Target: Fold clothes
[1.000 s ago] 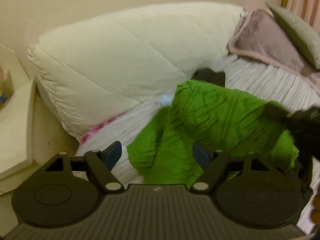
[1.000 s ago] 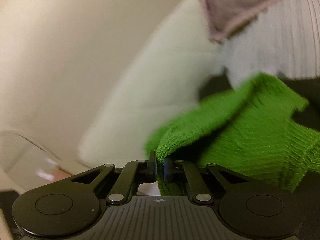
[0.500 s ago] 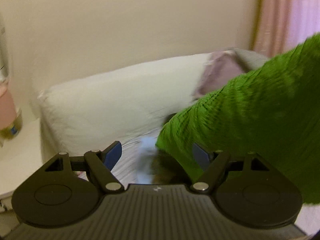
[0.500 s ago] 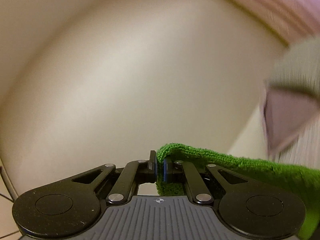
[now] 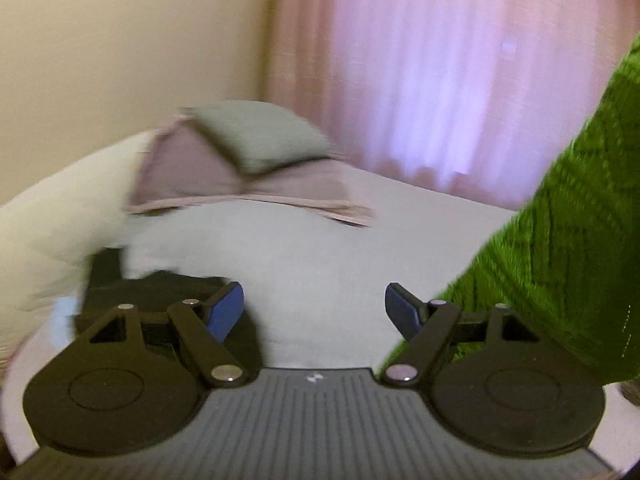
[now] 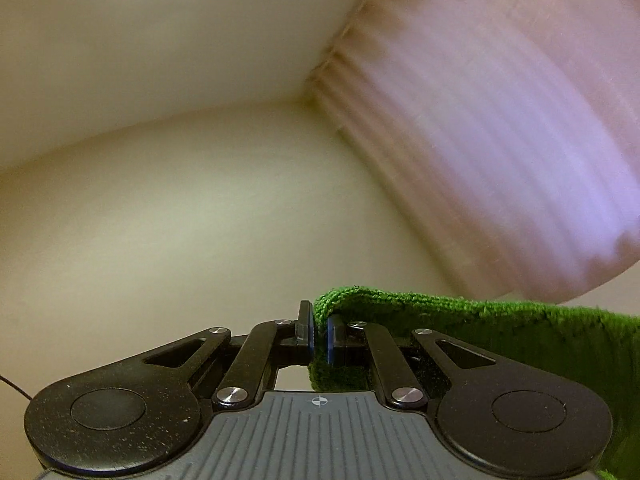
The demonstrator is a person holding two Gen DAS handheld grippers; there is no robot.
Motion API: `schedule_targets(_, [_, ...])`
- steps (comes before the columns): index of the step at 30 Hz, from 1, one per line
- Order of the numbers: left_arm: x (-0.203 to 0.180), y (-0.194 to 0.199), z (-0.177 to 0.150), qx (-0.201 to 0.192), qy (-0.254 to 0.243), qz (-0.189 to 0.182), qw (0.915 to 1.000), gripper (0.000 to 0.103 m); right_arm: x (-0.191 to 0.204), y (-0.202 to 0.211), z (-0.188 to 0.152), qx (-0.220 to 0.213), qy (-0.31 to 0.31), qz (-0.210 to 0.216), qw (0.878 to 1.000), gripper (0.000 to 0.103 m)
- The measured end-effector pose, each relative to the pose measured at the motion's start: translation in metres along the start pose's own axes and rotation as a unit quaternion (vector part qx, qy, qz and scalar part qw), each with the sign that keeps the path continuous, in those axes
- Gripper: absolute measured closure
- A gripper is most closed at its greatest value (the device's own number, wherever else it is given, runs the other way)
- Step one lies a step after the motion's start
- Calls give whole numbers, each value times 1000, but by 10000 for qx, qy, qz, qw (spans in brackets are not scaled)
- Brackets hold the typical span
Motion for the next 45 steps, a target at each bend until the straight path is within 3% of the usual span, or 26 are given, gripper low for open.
schedule_targets(2, [-50,-2,-11,143,-226,-252,9993,28,-22,33,6,301,24,-744,9968,97])
schedule_targets(4, [-99,-6,-26,367,-488,-429,9972,28,-58,54,4,1250,-142,-1491,9808,56])
schedule_targets(5, [-124,-7,-36,489,-630,-466,9957,28,-78,67,-2,1588,-269,-1830,9698,29])
schedule_targets(8, [-193,-13,-74,847,-998,-502,9901,28,-135,122,-21,2134,-562,-2691,9375,28])
schedule_targets(11, [-244,-24,-113,1287,-1170,-495,9835,28,-184,183,-46,2494,-952,-3209,9087,28])
schedule_targets(13, [-269,-31,-137,1620,-1242,-439,9780,28,-211,236,-45,2805,-1064,-3500,8874,28])
schedule_targets(17, [-299,-43,-167,2084,-1512,-314,9658,28,-234,307,-68,3404,-880,-4110,8411,28])
schedule_targets(20, [-320,-39,-175,2103,-1713,-248,9622,28,-243,332,-101,3703,-854,-4338,8169,28])
schedule_targets(24, [-328,-43,-173,2127,-1956,-290,9569,28,-239,348,-130,3939,-890,-4414,8013,28])
schedule_targets(30, [-331,-45,-178,2142,-2376,-459,9463,28,-219,339,-170,4199,-1041,-4544,7787,28])
schedule_targets(45, [-271,-59,-181,2227,-3206,-900,9163,28,-161,305,-233,3729,-1847,-5195,7463,28])
Point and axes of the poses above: each gripper's, at about its wrist camera, not at the fingertips, and y roughly against the way its jaws point, x to its left, z to its top, the point moved 4 cm from there along -y, roughly the way its jaws point, and after that the axes turned 14 degrees about x, right-handed, at the moved point
